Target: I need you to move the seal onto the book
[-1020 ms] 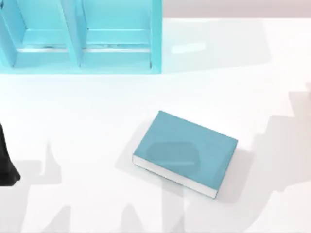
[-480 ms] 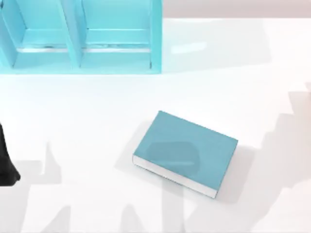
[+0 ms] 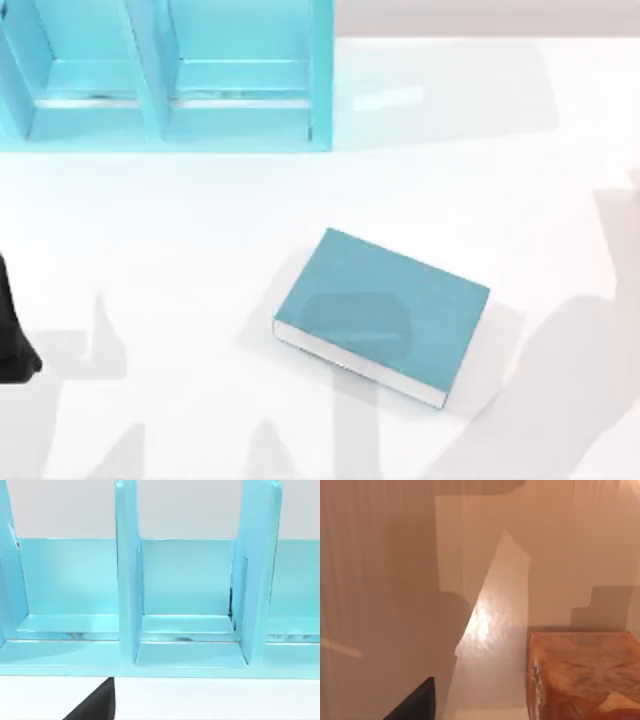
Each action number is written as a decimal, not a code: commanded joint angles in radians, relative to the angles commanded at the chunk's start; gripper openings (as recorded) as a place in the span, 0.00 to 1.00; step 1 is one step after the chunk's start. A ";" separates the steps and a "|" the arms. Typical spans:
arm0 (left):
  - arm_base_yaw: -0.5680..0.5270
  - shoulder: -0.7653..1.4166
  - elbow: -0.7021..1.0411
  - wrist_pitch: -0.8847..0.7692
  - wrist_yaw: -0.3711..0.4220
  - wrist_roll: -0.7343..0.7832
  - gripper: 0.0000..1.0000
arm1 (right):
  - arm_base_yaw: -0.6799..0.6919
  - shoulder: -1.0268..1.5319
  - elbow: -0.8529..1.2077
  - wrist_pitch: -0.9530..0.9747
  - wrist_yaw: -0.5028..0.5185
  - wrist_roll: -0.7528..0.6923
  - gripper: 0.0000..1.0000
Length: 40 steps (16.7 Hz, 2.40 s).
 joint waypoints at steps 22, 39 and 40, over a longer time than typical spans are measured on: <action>0.000 0.000 0.000 0.000 0.000 0.000 1.00 | 0.000 0.008 -0.019 0.028 0.000 0.000 0.00; 0.000 0.000 0.000 0.000 0.000 0.000 1.00 | 0.233 -0.157 0.213 -0.294 -0.016 0.247 0.00; 0.000 0.000 0.000 0.000 0.000 0.000 1.00 | 0.272 -0.170 0.235 -0.335 -0.014 0.281 0.00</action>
